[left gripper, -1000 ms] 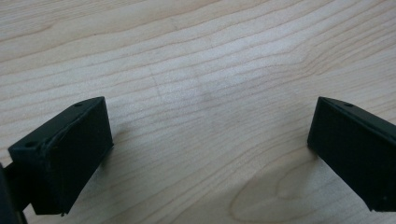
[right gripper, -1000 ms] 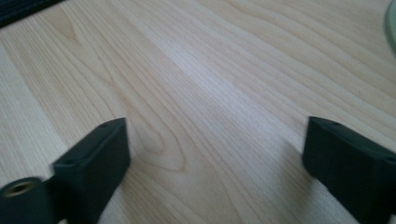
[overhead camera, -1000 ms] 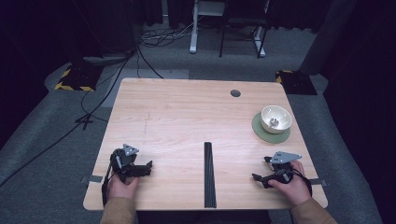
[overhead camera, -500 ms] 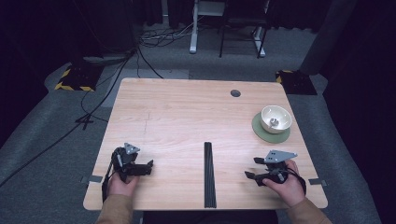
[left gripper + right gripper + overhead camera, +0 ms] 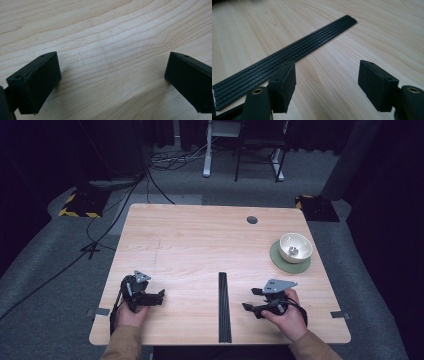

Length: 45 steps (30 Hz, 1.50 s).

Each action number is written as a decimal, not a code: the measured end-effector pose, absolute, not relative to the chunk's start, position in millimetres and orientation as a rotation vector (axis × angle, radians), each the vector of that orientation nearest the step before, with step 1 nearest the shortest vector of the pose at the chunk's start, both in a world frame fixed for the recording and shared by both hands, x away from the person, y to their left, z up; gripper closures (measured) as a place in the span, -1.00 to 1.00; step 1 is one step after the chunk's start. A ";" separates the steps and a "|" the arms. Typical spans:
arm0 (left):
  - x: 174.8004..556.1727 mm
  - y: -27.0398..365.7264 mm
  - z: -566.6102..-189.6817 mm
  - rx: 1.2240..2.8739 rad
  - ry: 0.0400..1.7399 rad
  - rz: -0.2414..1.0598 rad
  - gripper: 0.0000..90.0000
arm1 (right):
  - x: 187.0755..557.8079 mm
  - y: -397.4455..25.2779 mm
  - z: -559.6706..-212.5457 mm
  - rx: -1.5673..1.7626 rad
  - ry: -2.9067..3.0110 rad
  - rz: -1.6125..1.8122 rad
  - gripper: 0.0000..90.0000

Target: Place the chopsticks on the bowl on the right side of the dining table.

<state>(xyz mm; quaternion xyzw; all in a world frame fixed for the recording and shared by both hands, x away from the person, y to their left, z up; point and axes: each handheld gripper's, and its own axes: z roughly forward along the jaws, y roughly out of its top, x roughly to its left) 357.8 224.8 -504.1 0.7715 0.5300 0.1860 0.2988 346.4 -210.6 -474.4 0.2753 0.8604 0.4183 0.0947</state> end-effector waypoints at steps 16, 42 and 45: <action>358.1 224.7 -504.2 2.047 1.411 0.492 -0.97 | 340.8 -167.8 -494.1 0.781 2.563 1.245 -0.32; 358.0 224.8 -504.1 2.047 1.410 0.492 -0.97 | 338.2 -165.7 -499.4 0.790 2.558 1.179 -0.34; 358.0 224.8 -504.1 2.046 1.410 0.492 -0.97 | 339.1 -169.1 -498.4 0.793 2.556 1.176 -0.34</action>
